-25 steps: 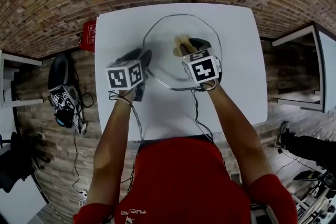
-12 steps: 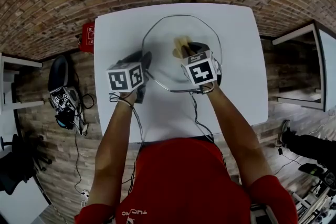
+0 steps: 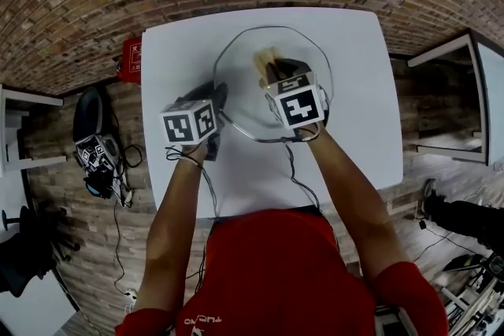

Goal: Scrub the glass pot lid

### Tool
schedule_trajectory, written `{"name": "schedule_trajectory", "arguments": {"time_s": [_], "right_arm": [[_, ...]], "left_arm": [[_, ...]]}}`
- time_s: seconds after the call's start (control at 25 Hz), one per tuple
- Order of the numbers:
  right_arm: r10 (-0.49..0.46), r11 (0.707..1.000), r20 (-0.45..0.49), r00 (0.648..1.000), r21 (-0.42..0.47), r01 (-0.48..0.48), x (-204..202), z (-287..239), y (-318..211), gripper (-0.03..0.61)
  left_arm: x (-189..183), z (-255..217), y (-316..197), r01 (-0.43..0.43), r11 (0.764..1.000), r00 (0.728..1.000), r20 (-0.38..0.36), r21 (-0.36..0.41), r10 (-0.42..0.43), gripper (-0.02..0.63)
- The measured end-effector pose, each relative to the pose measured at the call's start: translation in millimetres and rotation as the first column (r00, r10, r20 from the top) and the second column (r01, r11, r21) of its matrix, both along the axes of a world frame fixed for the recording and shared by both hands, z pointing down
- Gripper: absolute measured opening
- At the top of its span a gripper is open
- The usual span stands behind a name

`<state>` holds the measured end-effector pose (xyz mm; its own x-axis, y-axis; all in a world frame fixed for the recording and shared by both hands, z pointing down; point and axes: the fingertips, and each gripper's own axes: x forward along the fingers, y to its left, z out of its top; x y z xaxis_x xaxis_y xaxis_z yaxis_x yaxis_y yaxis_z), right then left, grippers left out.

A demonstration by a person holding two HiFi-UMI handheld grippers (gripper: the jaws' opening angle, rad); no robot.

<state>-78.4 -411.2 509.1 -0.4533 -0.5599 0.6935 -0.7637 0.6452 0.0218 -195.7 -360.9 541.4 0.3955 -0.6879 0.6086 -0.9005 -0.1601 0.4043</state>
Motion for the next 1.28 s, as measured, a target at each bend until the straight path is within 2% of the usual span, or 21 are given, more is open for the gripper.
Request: {"name": "schedule_trajectory", "arguments": {"time_s": [0.2,0.36,0.52,0.72,1.08,1.2,1.28], "right_arm": [[-0.013,1.0,0.025,1.0,0.012,0.013,-32,-8,-21,0.052],[-0.038,0.999,-0.013,0.999,0.02,0.038,-50,2,-37,0.052],[-0.039,0.999,-0.049,0.998,0.007,0.039,-51,13,-45,0.052],[0.007,1.0,-0.086,0.996,0.016,-0.006,-29,20,-59,0.052],[0.179,0.984,-0.173,0.969,0.011,-0.18,65,22,-71,0.052],[0.19,0.981,-0.152,0.97,0.008,-0.191,68,19,-66,0.052],[0.17,0.985,-0.098,0.981,-0.002,-0.171,51,12,-55,0.052]], "left_arm": [[0,0,-1,-0.004,1.0,1.0,-0.004,-0.003,0.004,0.124],[1,0,-2,-0.008,1.0,1.0,-0.002,-0.006,0.008,0.123],[1,-1,-3,-0.012,1.0,1.0,0.003,-0.011,0.012,0.123],[0,-1,-3,-0.016,1.0,1.0,0.003,-0.013,0.016,0.123],[-2,0,-5,-0.017,1.0,1.0,0.002,-0.013,0.017,0.123],[-2,0,-4,-0.02,1.0,1.0,0.005,-0.016,0.02,0.121],[-2,0,-4,-0.021,1.0,1.0,0.005,-0.016,0.021,0.121]]}}
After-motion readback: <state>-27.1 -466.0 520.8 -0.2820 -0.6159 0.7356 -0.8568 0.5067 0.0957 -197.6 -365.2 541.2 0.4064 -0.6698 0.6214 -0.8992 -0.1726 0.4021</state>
